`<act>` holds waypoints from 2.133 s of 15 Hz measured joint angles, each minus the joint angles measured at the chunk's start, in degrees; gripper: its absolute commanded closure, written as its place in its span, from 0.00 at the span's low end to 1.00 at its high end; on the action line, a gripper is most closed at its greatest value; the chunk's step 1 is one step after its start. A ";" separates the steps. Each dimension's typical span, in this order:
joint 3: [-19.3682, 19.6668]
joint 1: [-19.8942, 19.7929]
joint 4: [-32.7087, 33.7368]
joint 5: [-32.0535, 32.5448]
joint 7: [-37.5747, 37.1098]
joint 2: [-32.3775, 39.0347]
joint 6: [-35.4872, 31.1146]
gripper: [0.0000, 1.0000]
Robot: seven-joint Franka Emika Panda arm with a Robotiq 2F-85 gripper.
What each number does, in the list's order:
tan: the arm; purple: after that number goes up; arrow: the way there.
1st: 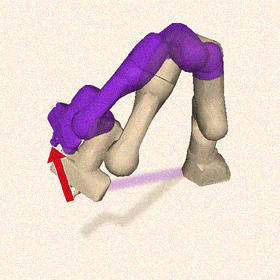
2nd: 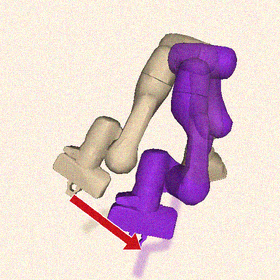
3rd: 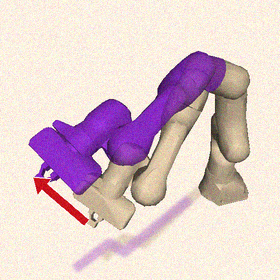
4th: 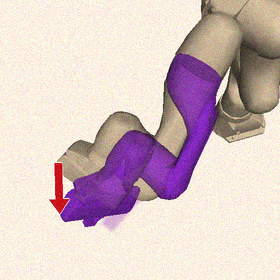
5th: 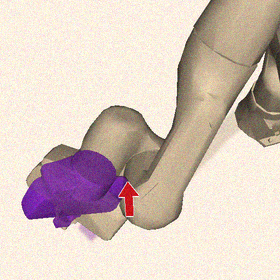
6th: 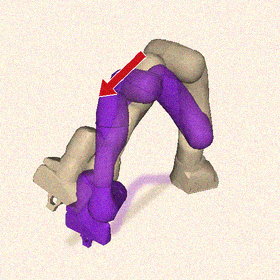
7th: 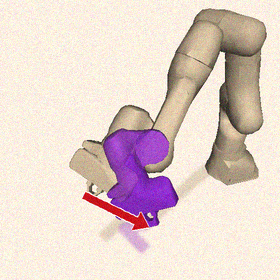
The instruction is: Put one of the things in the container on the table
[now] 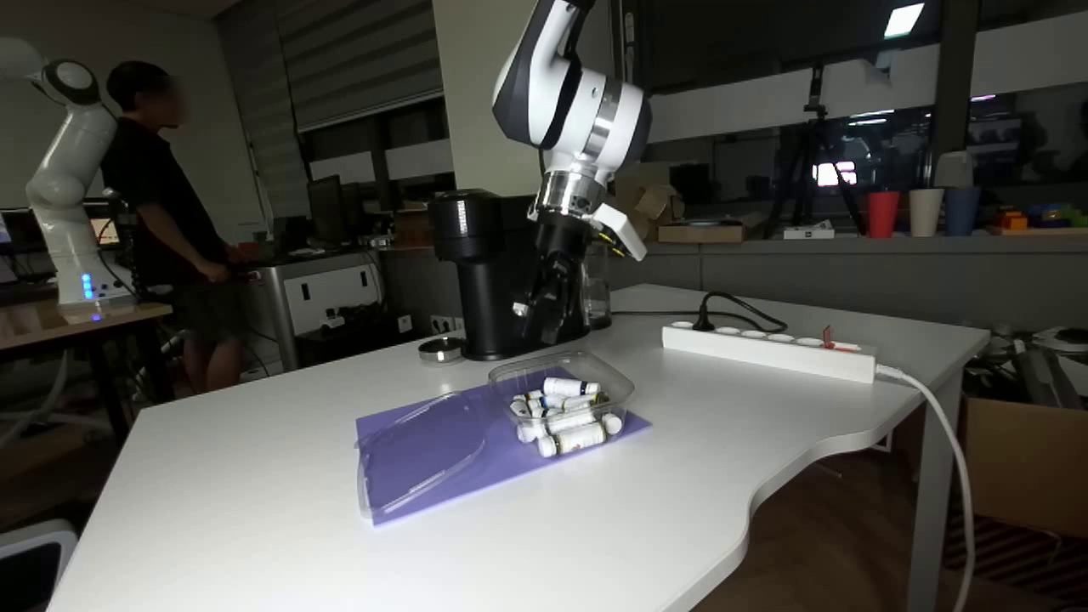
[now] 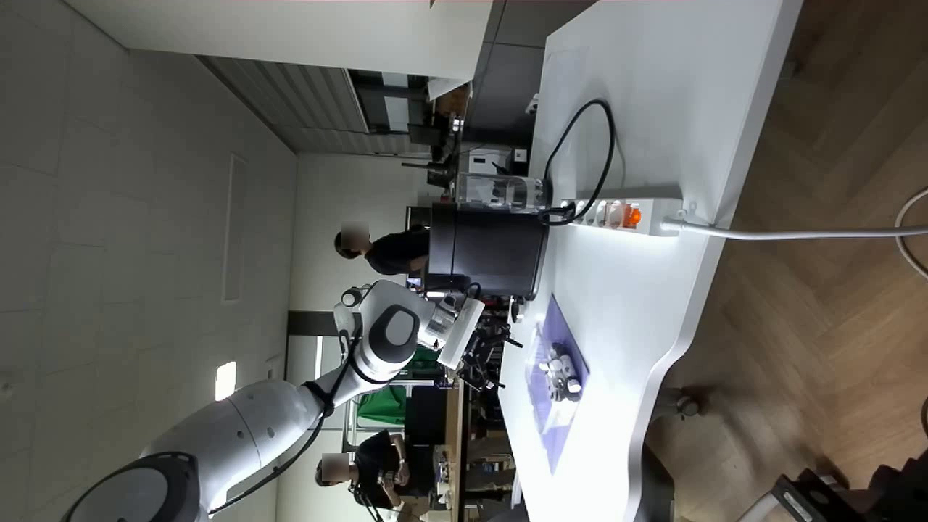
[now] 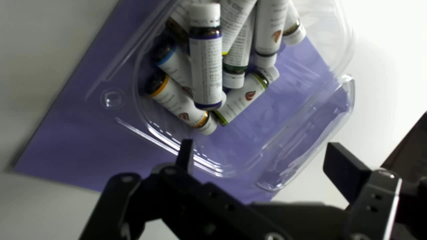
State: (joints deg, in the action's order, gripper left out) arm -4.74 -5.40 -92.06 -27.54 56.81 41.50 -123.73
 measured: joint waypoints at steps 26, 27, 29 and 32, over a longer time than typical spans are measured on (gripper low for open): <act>-2.28 1.60 -4.64 13.41 -11.03 1.08 -7.27 0.43; -2.32 1.60 -4.64 13.49 -11.03 1.08 -7.27 0.38; -2.36 1.60 -4.65 14.06 -11.04 1.08 -7.17 0.24; -2.51 1.55 -4.63 15.55 -10.62 1.08 -5.88 0.04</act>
State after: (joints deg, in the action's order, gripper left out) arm -7.25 -3.85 -96.69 -11.99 46.20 42.58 -129.61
